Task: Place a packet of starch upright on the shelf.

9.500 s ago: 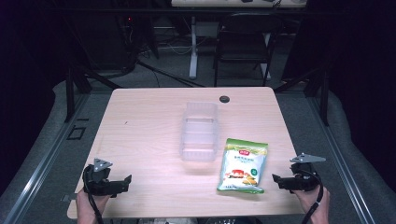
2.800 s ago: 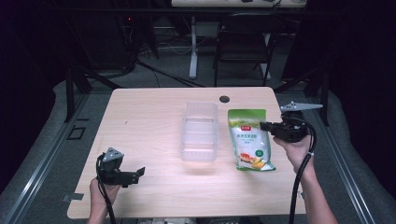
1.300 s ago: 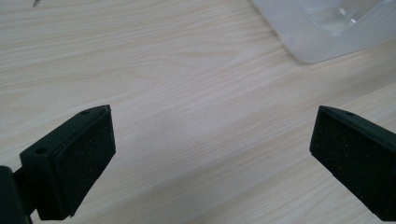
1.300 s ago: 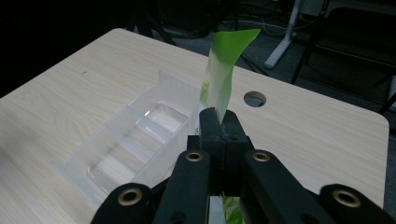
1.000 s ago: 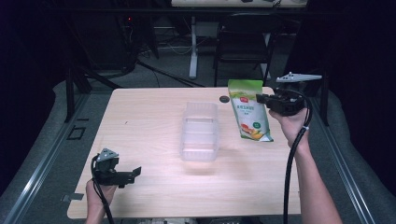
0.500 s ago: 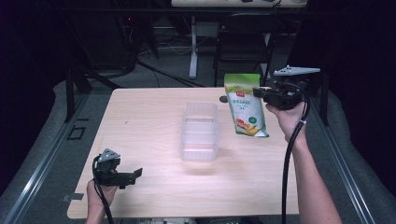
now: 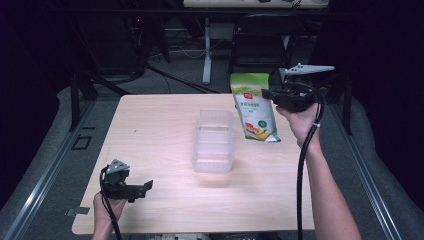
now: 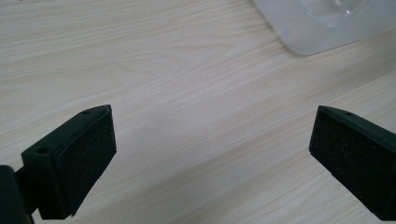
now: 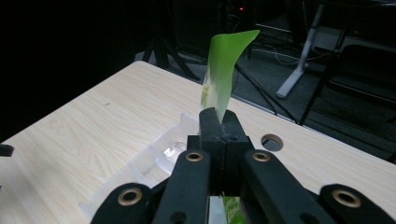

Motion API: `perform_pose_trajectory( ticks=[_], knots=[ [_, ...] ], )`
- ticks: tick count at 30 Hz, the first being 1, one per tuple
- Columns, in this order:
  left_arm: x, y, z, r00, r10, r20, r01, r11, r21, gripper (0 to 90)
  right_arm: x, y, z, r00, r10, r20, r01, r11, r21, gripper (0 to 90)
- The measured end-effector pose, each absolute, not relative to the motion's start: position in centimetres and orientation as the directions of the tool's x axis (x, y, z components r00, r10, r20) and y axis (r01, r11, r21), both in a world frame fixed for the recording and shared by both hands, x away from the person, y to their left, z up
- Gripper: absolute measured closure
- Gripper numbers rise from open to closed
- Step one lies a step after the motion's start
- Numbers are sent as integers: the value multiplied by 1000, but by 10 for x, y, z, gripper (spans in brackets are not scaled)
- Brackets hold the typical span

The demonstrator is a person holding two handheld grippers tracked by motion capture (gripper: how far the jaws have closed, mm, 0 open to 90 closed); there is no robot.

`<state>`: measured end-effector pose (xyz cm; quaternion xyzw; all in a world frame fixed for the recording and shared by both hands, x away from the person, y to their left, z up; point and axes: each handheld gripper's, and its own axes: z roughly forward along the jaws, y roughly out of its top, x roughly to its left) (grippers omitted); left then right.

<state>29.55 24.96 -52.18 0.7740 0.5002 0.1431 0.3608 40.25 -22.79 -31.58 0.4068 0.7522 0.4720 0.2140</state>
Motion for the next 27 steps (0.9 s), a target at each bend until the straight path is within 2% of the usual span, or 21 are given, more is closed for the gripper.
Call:
perform_pose_trajectory(
  ticks=[27],
  knots=[
    [296,249,-522,467,873,-144,668,-241,704,6,396,-189,-307,-644,764,36,360,261,895,900]
  ],
)
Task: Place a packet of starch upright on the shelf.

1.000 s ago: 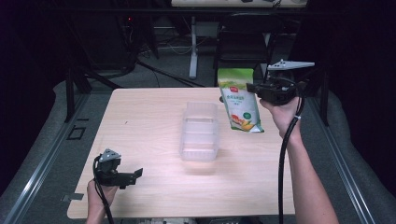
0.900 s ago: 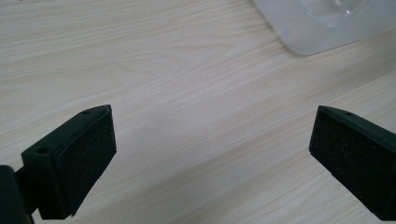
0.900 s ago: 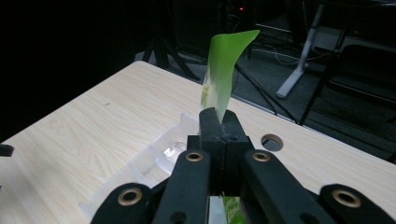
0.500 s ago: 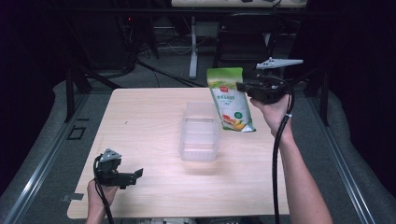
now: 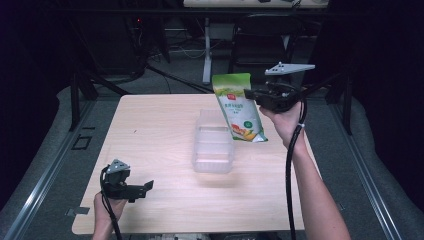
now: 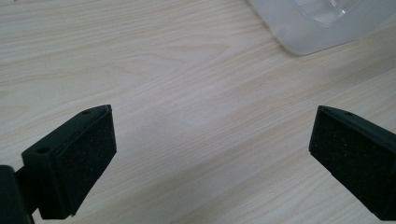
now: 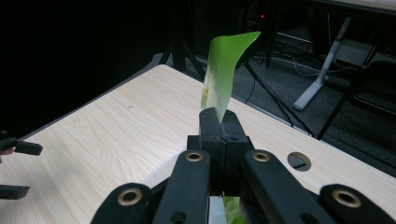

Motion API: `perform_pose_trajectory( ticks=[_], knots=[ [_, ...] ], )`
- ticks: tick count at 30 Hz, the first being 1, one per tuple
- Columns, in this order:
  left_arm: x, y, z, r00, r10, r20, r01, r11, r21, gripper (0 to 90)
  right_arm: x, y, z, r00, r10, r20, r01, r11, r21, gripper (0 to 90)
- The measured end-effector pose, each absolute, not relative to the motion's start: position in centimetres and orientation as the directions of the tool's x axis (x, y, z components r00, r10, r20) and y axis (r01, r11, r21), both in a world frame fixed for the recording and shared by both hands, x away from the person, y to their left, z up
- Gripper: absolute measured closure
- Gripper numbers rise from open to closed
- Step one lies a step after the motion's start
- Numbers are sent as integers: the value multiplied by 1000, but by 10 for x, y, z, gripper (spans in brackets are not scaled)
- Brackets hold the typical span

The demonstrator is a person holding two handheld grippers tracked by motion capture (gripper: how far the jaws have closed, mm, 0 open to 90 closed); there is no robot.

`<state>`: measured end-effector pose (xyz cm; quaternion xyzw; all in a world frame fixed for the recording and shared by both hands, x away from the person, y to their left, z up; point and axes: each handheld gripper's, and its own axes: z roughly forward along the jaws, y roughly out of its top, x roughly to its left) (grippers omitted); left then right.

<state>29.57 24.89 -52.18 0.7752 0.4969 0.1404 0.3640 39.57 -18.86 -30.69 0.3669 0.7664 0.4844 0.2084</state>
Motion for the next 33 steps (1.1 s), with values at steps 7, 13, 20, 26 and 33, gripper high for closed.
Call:
perform_pose_trajectory(
  ticks=[7,13,20,26,33],
  knots=[
    [296,249,-522,466,873,-145,670,-241,702,6,392,-175,-301,-675,737,27,340,279,898,900],
    [296,249,-522,467,872,-144,668,-241,705,6,394,-164,-306,-692,721,34,341,285,896,900],
    [296,248,-521,475,868,-148,668,-246,703,6,397,-149,-315,-706,707,32,345,305,888,900],
    [297,248,-522,473,868,-150,669,-242,703,6,400,-140,-325,-716,697,42,354,311,882,900],
    [297,247,-522,475,867,-149,670,-247,701,6,404,-130,-335,-729,683,50,360,321,876,900]
  ],
)
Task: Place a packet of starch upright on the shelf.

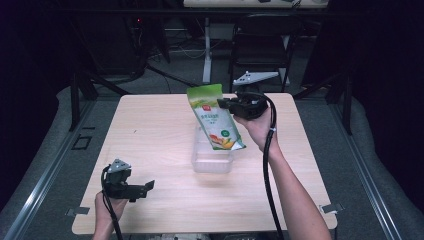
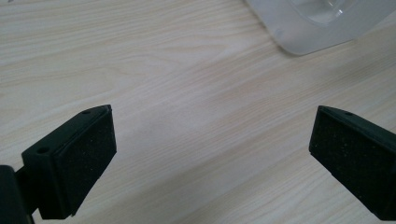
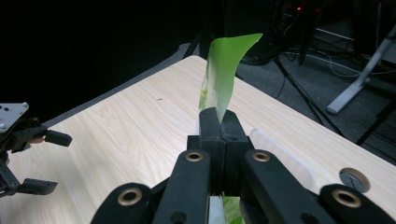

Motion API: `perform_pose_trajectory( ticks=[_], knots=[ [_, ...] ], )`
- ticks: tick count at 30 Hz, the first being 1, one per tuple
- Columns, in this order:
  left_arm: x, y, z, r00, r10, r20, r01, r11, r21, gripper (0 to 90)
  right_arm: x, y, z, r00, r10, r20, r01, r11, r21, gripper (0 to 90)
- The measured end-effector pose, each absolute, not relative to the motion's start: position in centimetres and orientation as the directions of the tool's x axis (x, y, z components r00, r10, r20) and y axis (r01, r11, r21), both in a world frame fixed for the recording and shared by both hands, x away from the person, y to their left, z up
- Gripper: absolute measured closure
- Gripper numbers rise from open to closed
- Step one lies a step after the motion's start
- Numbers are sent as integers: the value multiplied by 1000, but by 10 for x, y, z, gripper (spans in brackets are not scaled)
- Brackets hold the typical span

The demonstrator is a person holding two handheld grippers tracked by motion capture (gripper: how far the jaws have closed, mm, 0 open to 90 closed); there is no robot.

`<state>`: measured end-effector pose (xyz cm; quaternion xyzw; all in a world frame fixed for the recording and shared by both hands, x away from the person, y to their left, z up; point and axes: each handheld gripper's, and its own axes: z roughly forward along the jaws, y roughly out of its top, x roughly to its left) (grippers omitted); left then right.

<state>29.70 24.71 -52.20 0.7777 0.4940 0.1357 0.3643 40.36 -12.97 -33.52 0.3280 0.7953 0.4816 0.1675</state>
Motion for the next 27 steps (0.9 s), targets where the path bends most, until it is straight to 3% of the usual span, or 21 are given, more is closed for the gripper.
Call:
perform_pose_trajectory(
  ticks=[27],
  knots=[
    [298,246,-522,479,865,-151,671,-250,698,7,422,-103,-386,-755,643,127,398,296,869,900]
  ],
)
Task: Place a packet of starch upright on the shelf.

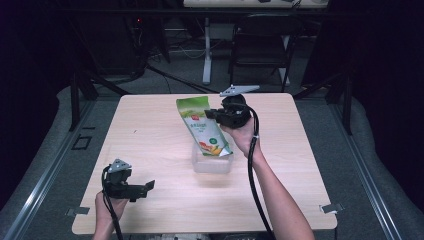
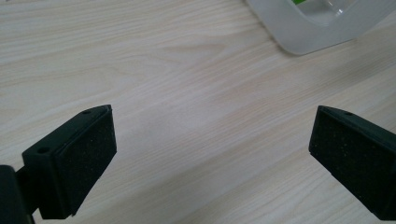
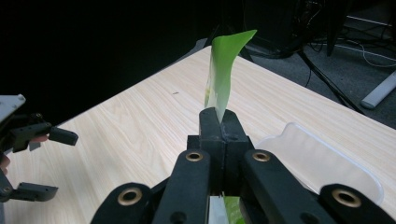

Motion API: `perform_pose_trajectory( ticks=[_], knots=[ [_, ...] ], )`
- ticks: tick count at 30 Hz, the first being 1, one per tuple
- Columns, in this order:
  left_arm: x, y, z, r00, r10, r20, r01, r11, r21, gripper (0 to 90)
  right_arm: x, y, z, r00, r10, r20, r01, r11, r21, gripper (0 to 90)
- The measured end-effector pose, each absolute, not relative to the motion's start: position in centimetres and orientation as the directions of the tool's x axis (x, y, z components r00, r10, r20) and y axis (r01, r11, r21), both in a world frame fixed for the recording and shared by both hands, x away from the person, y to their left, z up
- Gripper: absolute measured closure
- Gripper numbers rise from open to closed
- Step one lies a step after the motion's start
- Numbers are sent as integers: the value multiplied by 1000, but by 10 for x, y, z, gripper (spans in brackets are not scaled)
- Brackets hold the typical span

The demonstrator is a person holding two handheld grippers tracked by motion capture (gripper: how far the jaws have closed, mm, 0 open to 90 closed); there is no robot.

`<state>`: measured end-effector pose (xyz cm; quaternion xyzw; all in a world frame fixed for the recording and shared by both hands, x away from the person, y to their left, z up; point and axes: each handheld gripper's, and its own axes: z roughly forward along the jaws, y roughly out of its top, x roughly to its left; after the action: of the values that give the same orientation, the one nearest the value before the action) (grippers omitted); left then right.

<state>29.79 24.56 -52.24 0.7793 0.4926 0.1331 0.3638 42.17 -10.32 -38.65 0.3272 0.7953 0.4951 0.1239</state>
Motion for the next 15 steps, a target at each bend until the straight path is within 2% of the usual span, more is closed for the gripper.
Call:
perform_pose_trajectory(
  ticks=[15],
  knots=[
    [297,245,-523,480,864,-149,672,-254,695,7,425,-108,-409,-746,652,134,408,289,866,900]
  ],
)
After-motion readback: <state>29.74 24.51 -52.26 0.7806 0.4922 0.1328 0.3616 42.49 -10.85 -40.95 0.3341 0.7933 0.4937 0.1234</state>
